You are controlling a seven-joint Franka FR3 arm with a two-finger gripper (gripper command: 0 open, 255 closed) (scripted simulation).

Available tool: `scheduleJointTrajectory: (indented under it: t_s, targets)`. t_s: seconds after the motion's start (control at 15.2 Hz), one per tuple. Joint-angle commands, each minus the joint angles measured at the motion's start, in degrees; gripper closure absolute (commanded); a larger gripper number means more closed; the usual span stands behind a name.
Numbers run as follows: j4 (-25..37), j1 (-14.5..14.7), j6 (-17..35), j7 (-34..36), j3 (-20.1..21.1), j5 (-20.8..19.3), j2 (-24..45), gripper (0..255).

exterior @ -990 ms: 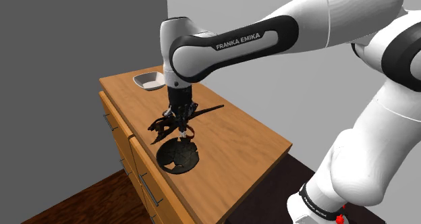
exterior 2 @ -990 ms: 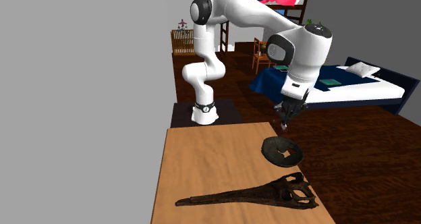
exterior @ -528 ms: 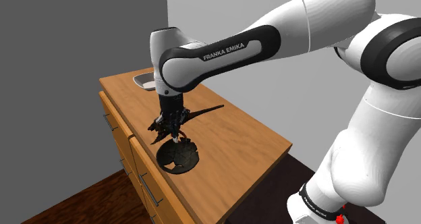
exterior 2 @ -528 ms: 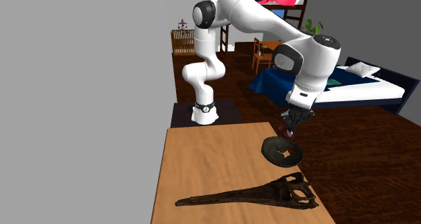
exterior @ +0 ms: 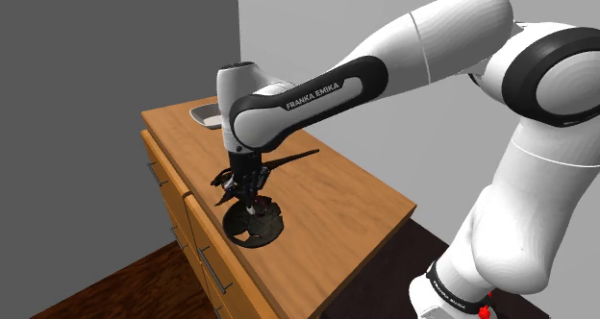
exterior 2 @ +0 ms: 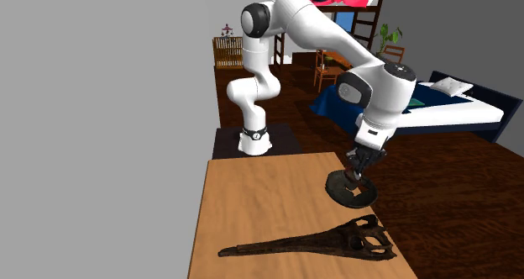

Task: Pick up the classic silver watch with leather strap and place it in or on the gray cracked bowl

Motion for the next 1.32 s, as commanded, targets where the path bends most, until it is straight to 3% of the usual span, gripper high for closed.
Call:
scheduleJointTrajectory:
  t_s: [0.0,0.26,0.79,0.86,1.25]
  targets:
    - [-0.5,0.1,1.4,0.1,0.0,-0.3,1.0,255]
    - [-1.7,0.3,4.1,0.2,-0.2,-0.8,2.5,255]
    - [-1.7,0.3,4.1,0.2,-0.2,-0.8,2.5,255]
    - [-1.7,0.3,4.1,0.2,-0.2,-0.8,2.5,0]
    - [-0.6,0.1,2.3,0.0,-0.2,-0.6,1.7,0]
